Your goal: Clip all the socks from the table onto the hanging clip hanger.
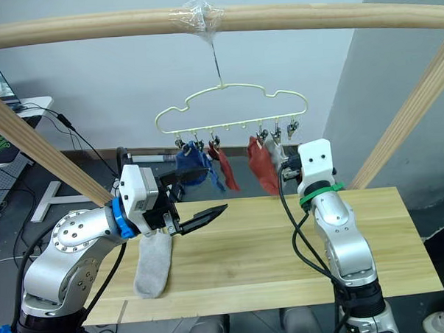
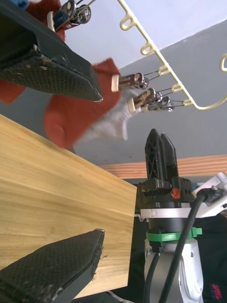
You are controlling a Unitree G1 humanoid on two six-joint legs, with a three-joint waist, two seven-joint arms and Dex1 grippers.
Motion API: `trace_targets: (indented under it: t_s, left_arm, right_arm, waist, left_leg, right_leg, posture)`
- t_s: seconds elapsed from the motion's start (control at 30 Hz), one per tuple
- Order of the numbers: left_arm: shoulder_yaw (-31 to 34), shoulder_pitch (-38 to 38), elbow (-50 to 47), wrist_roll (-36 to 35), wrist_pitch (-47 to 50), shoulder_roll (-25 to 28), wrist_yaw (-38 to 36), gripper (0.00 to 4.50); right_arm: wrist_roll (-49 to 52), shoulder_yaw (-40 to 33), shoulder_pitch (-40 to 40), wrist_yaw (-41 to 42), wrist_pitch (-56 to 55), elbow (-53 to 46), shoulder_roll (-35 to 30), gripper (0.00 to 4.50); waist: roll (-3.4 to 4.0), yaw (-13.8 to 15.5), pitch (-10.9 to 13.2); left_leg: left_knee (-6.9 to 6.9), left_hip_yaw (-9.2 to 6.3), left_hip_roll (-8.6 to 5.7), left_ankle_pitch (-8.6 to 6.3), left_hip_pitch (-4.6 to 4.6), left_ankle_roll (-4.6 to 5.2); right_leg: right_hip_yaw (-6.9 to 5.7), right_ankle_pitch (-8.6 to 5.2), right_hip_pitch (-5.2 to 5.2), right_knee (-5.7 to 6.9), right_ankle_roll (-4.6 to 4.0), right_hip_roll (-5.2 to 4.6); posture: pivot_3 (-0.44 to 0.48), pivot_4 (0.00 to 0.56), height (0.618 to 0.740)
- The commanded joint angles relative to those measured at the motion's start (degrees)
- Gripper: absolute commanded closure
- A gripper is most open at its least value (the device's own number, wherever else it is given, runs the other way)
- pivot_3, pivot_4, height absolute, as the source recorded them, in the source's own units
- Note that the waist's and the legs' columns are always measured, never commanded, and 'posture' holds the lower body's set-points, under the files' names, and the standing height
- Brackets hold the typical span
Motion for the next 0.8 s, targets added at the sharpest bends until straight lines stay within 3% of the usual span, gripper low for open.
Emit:
trace_targets:
  t_s: [0.03, 0.1, 0.33, 0.5, 0.63, 0.8]
  left_arm:
    - [0.76, -1.02, -1.87, -0.88, -0.22, 0.03, 0.69, 0.0]
    - [0.75, -0.98, -2.05, -1.05, -0.12, 0.0, 0.74, 0.0]
    - [0.38, -1.23, -2.22, -1.21, 0.06, -0.07, 1.19, 0.0]
    - [0.18, -1.57, -2.08, -1.26, 0.2, -0.21, 1.34, 0.0]
    - [0.08, -1.7, -1.99, -1.24, 0.24, -0.34, 1.36, 0.0]
    - [-0.05, -1.98, -2.01, -1.08, 0.43, -0.56, 1.57, 0.0]
  right_arm:
    - [-0.91, -1.03, -1.46, -0.82, -1.34, -0.75, 0.91, 3.34]
    - [-0.35, -1.4, -1.52, -0.52, -1.78, -0.59, 1.52, 3.34]
    - [-1.69, -1.86, -2.31, -1.1, -1.83, 0.52, 2.09, 1.15]
    - [-1.82, -2.2, -2.76, -0.86, -1.97, 0.97, 2.77, 1.15]
    - [-2.4, -2.2, -2.81, -0.9, -1.77, 1.16, 2.95, 2.08]
    - [-2.48, -2.31, -3.0, -0.88, -1.68, 1.35, 3.13, 2.08]
  waist:
    - [0.0, 0.01, 0.0]
    - [0.0, 0.01, 0.0]
    - [0.0, -0.02, 0.0]
    - [0.0, -0.02, 0.0]
    - [0.0, -0.02, 0.0]
    - [0.0, -0.03, 0.0]
  left_leg:
    - [0.0, 0.0, 0.0, 0.0, 0.0, 0.0]
    - [0.0, -0.01, 0.0, 0.0, 0.01, 0.0]
    - [0.0, 0.0, 0.0, 0.0, 0.01, 0.0]
    - [0.01, 0.0, 0.0, 0.0, 0.01, 0.0]
    - [0.01, 0.0, 0.0, 0.0, 0.01, 0.0]
    - [0.02, 0.0, 0.0, 0.0, 0.02, 0.0]
  right_leg:
    - [0.0, 0.0, 0.0, 0.0, 0.0, 0.0]
    - [0.0, 0.0, 0.0, 0.01, 0.0, 0.0]
    - [0.0, 0.0, 0.0, 0.02, 0.0, 0.0]
    - [0.0, 0.0, 0.0, 0.04, -0.01, 0.0]
    - [0.0, 0.01, 0.0, 0.04, -0.01, 0.0]
    - [0.0, 0.01, 0.0, 0.06, -0.01, 0.0]
  posture:
    - [0.091, 0.178, 0.74]
    - [0.091, 0.178, 0.74]
    - [0.091, 0.178, 0.74]
    - [0.093, 0.186, 0.74]
    - [0.093, 0.186, 0.74]
    - [0.093, 0.191, 0.74]
